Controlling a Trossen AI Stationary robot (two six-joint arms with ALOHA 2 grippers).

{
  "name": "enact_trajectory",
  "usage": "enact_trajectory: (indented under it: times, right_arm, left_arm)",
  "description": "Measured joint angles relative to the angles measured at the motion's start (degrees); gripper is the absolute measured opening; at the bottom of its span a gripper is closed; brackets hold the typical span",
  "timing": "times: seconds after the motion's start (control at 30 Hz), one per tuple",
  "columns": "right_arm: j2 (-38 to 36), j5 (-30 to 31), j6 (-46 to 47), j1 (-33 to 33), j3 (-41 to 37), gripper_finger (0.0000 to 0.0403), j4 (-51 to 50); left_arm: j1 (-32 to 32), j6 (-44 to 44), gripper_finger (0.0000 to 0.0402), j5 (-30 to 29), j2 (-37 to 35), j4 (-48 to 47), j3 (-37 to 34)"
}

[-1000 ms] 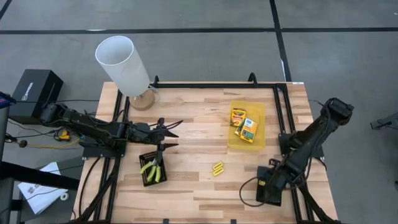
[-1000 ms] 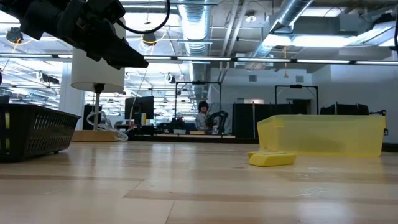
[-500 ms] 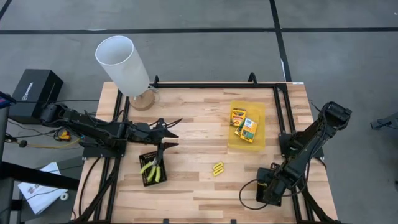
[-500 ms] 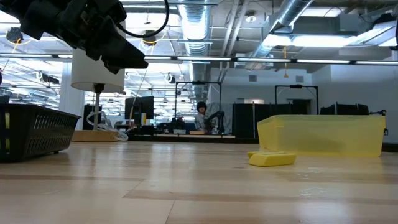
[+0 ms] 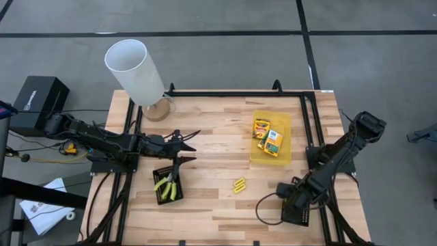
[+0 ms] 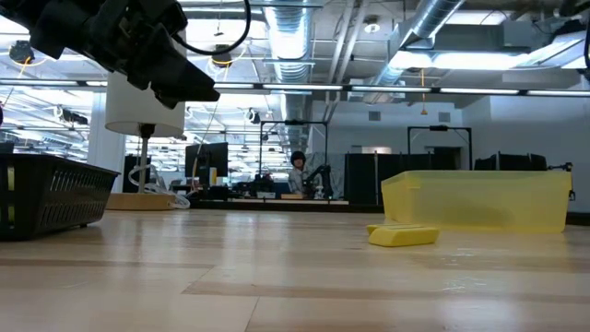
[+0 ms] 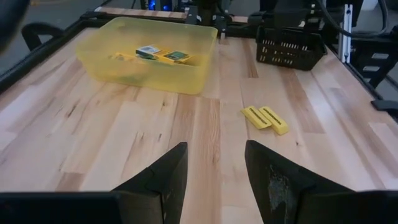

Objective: Pick & Place School Supplies
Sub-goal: Put the eraser into the right black bin, then adjust the right black bin

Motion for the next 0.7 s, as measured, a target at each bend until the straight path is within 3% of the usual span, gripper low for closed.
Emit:
enact_trajectory:
  times: [0.23,0.37,0.53,0.7]
  right_arm:
    - [0.0,11.3,-17.9,-3.4,0.0,0.0174,10.7]
    - [0.0,11.9,-25.6,-5.7,0.0,0.0166,18.9]
    - [0.0,9.6,-23.1,-6.5,0.0,0.0158,18.9]
    - [0.0,1.6,-12.0,-5.6,0.0,0.0154,19.6]
  left_arm:
    - [0.0,1.9,0.0155,0.0,0.0,1.8,0.0]
    - [-0.8,2.1,0.0152,0.0,0.0,5.2,0.0]
    - [-2.2,-0.4,0.0143,0.0,0.0,9.7,0.0]
    - [-2.7,-4.7,0.0133,0.0,0.0,14.4,0.0]
